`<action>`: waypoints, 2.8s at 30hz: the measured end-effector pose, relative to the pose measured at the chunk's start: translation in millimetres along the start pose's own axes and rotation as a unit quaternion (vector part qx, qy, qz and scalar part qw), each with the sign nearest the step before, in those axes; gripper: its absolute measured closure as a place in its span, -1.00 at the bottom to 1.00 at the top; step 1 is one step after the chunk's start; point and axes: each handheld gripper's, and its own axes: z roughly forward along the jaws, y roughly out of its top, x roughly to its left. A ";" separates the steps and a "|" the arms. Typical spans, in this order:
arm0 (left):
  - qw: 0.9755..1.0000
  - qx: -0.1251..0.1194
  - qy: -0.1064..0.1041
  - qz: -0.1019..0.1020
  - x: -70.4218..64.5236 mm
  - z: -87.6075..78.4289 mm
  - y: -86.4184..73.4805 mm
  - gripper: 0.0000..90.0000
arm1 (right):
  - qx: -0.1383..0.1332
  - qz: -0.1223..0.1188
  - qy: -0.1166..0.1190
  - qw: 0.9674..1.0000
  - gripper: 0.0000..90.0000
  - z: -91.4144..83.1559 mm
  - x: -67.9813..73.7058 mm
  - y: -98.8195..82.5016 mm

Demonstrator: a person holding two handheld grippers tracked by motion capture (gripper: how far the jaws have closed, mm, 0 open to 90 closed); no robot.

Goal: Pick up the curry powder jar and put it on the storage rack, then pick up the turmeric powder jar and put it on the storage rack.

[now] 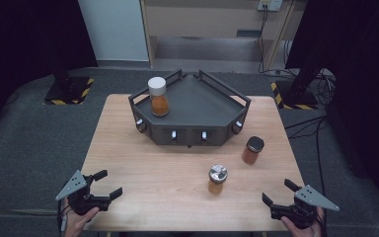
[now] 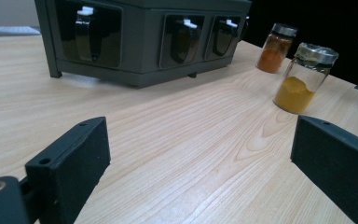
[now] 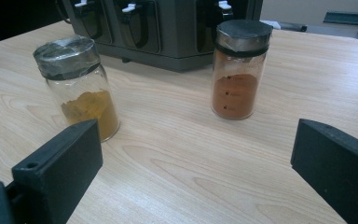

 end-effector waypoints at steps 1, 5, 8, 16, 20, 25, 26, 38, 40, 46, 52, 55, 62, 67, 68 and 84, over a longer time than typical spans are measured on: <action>1.000 0.001 0.000 0.001 -0.3 0.2 0.2 -0.92 | 0.000 0.000 0.000 1.000 -0.96 -0.2 0.1 0.1; 1.000 -0.001 0.004 0.003 -1.8 -0.7 0.3 -0.92 | 0.001 0.001 -0.001 1.000 -0.95 0.0 0.5 0.1; 1.000 0.001 0.003 -0.003 0.1 -0.4 -0.2 -0.92 | 0.000 -0.001 -0.001 1.000 -0.95 -0.3 0.2 0.1; 1.000 0.005 0.001 0.004 -1.3 0.9 1.4 -0.92 | -0.001 -0.001 -0.002 1.000 -0.95 -0.7 0.5 -0.2; 1.000 0.004 0.003 0.000 -0.7 0.9 0.7 -0.92 | -0.001 -0.001 0.000 1.000 -0.95 -0.7 0.5 0.1; 1.000 0.005 0.003 0.002 -1.7 0.4 1.4 -0.92 | -0.002 -0.001 0.000 1.000 -0.95 -1.6 -0.7 0.2; 1.000 0.005 0.002 0.003 -1.8 0.7 1.5 -0.92 | -0.001 0.000 -0.001 1.000 -0.95 -1.7 -0.5 0.4; 1.000 0.005 0.006 0.001 -2.3 0.9 1.0 -0.96 | 0.003 0.006 0.007 1.000 -0.94 -3.3 -3.6 4.4; 1.000 0.006 0.005 0.004 -2.5 1.3 1.3 -0.96 | 0.002 0.006 0.009 1.000 -0.94 -4.3 -2.8 6.1; 1.000 0.013 0.004 0.008 -3.3 2.7 2.7 -0.98 | 0.006 0.003 0.024 1.000 -0.93 -2.0 -0.8 16.0; 1.000 0.015 0.002 0.010 -2.9 3.5 3.0 -0.99 | 0.012 -0.006 0.043 0.999 -0.92 2.3 1.6 27.2; 1.000 0.015 0.003 0.008 -2.9 3.4 3.0 -1.00 | 0.014 -0.006 0.055 0.998 -0.92 5.2 1.5 31.4; 1.000 0.016 0.003 0.005 -2.3 3.7 3.1 -1.00 | 0.018 -0.015 0.073 0.997 -0.92 10.3 2.3 44.2; 1.000 0.017 0.003 0.004 -2.1 3.5 3.2 -1.00 | 0.019 -0.022 0.087 0.996 -0.93 16.5 2.7 55.1; 1.000 0.017 0.002 0.005 -1.6 3.2 3.3 -1.00 | 0.020 -0.022 0.089 0.996 -0.92 17.5 3.0 56.6; 1.000 0.018 0.000 0.004 -1.5 3.7 3.3 -1.00 | 0.044 -0.036 0.134 0.989 -0.90 60.4 11.5 72.3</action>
